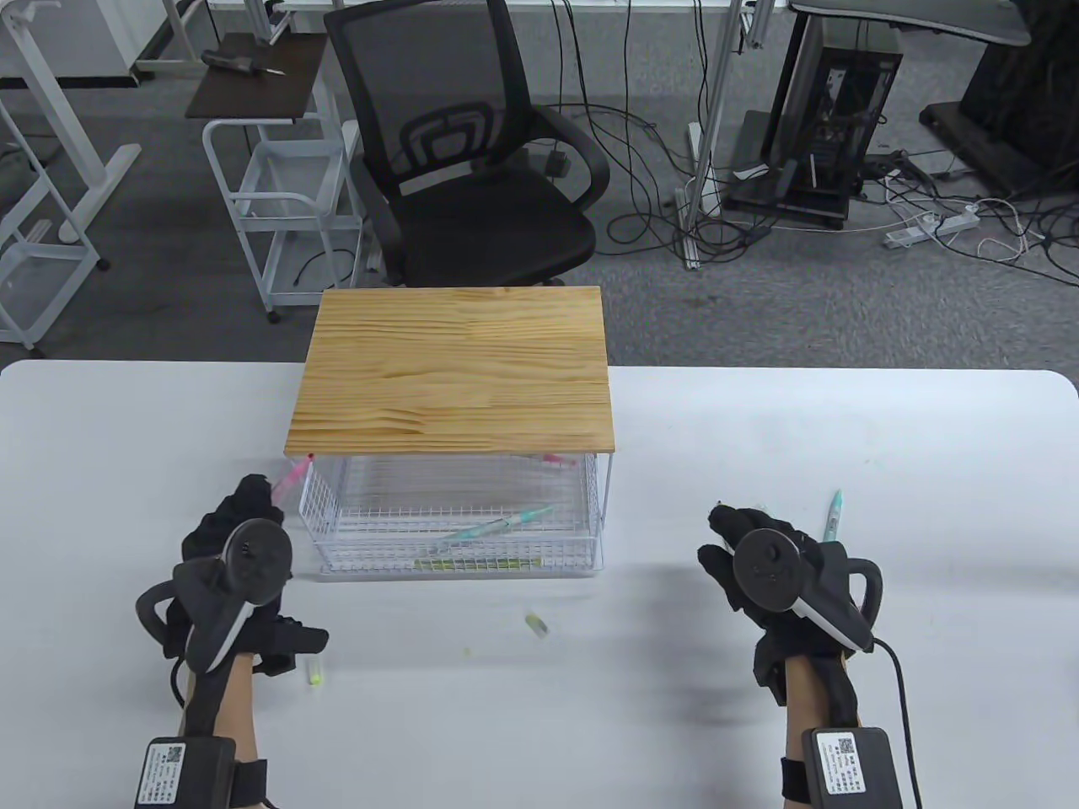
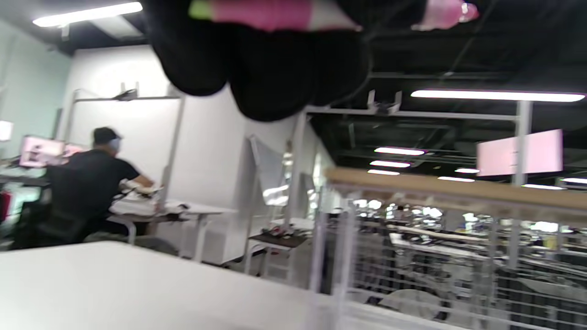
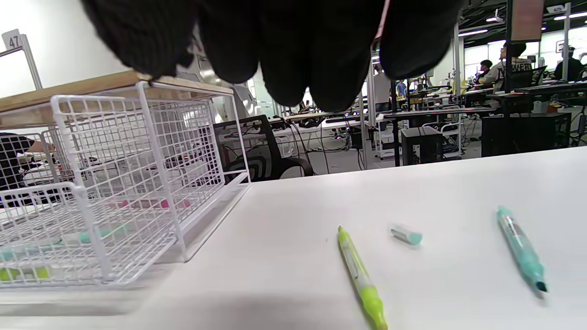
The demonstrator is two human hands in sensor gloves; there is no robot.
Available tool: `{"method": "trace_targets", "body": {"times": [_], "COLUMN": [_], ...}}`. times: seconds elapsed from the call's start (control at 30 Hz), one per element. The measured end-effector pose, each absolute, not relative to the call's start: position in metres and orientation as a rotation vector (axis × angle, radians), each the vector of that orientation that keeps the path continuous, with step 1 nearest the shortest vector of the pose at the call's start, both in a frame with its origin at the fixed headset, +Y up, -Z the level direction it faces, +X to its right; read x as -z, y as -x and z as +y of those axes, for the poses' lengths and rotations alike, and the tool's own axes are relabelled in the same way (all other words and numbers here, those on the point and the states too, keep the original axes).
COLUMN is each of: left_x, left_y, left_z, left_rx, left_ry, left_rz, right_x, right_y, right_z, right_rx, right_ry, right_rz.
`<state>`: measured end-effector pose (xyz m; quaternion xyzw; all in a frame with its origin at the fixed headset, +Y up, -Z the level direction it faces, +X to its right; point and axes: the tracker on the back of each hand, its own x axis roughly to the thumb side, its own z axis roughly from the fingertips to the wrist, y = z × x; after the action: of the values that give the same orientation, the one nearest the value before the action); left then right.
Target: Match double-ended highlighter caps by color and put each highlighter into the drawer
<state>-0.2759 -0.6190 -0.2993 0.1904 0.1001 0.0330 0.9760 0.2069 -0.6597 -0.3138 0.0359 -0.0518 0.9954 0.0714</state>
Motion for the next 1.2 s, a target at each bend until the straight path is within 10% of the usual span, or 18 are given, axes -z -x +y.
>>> {"method": "trace_targets", "body": {"times": [0.43,1.2], "left_x": [0.265,0.260], "left_y": [0.155,0.125], "left_z": [-0.612,-0.643], "left_rx": [0.004,0.048], "left_ry": [-0.418,-0.311], "left_rz": [-0.269,-0.447], "right_x": [0.313,0.322], "right_y": [-0.226,-0.316], "right_z": [-0.662,-0.739], "right_rx": [-3.009,-3.049], "right_ry": [0.017,0.685], "right_rz": [-0.120,0.347]}}
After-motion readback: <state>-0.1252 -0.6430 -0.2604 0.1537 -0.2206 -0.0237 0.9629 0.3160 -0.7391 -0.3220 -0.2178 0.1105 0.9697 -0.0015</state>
